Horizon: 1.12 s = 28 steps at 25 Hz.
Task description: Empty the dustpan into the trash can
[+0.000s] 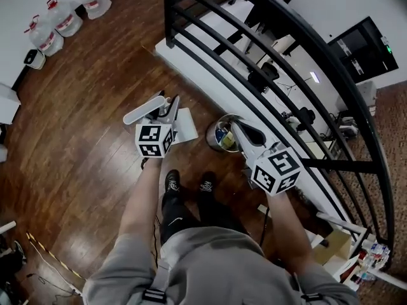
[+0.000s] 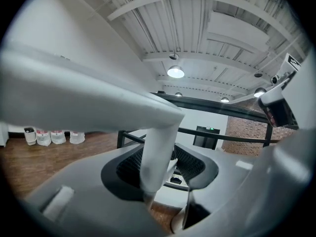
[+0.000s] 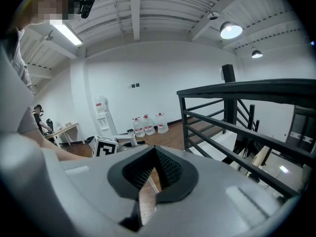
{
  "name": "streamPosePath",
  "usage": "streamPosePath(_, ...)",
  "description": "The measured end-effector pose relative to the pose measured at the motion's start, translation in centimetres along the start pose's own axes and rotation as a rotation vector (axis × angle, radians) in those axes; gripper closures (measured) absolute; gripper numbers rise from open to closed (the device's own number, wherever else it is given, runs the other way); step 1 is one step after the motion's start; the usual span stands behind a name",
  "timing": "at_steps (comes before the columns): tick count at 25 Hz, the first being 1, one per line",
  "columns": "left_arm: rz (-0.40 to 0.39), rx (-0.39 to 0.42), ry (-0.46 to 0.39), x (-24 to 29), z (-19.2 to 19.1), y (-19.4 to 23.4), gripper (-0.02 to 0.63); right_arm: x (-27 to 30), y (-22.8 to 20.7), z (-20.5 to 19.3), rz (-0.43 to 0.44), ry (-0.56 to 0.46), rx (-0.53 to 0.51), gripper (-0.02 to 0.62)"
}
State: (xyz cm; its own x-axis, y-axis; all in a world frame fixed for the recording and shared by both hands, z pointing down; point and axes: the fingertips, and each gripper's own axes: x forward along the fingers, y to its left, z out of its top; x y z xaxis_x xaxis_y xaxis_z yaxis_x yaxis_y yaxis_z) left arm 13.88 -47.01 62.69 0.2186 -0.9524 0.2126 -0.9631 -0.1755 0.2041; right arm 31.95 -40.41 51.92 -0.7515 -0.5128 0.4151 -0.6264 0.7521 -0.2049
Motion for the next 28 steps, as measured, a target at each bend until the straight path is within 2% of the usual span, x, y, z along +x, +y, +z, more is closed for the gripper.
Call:
streamPosePath(9,0.153,-0.050,0.039,-2.6,-1.6,4.6,0.423,0.8,1.3,-0.6,0.046,0.008,-0.001,0.597)
streamPosePath(13,0.183,-0.058,0.048,-3.6,-2.1,5.8,0.419,1.1,1.6,-0.5,0.059,0.012,-0.005,0.597)
streamPosePath(21,0.251,-0.091,0.043,-5.3,-2.8,7.8,0.354,2.3,2.9,-0.8,0.110,0.035,-0.019,0.597)
streamPosePath(28,0.274,-0.087,0.037,-6.3,-3.1,9.1,0.324,3.6,4.1,-1.1,0.152,0.050,-0.033,0.597)
